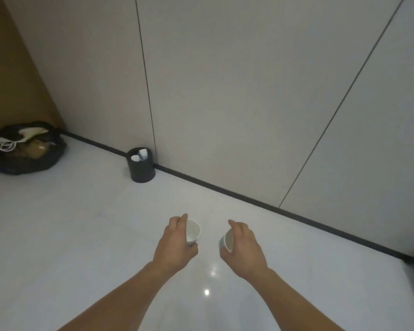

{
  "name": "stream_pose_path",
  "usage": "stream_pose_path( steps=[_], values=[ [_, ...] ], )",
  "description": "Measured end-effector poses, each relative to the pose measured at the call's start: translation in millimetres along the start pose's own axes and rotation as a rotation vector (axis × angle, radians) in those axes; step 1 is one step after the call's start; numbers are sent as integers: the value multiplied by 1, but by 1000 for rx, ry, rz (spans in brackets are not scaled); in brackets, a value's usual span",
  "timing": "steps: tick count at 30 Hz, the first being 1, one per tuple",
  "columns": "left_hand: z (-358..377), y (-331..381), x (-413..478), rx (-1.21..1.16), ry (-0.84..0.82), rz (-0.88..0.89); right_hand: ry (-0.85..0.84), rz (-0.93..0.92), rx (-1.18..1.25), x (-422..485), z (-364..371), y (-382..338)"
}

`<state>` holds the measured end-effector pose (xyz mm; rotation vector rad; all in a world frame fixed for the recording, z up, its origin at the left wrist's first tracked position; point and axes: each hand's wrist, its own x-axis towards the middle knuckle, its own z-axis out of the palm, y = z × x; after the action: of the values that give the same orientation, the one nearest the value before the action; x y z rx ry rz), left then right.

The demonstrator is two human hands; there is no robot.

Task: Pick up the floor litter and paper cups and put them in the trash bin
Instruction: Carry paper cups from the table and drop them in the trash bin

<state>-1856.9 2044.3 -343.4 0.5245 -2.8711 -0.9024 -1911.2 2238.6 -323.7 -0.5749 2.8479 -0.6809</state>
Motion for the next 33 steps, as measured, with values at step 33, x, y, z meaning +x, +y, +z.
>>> stream_pose_path(
  steps=[33],
  values=[
    [-160, -228, 455, -18, 219, -343, -278, -409, -36, 565, 103, -241]
  ],
)
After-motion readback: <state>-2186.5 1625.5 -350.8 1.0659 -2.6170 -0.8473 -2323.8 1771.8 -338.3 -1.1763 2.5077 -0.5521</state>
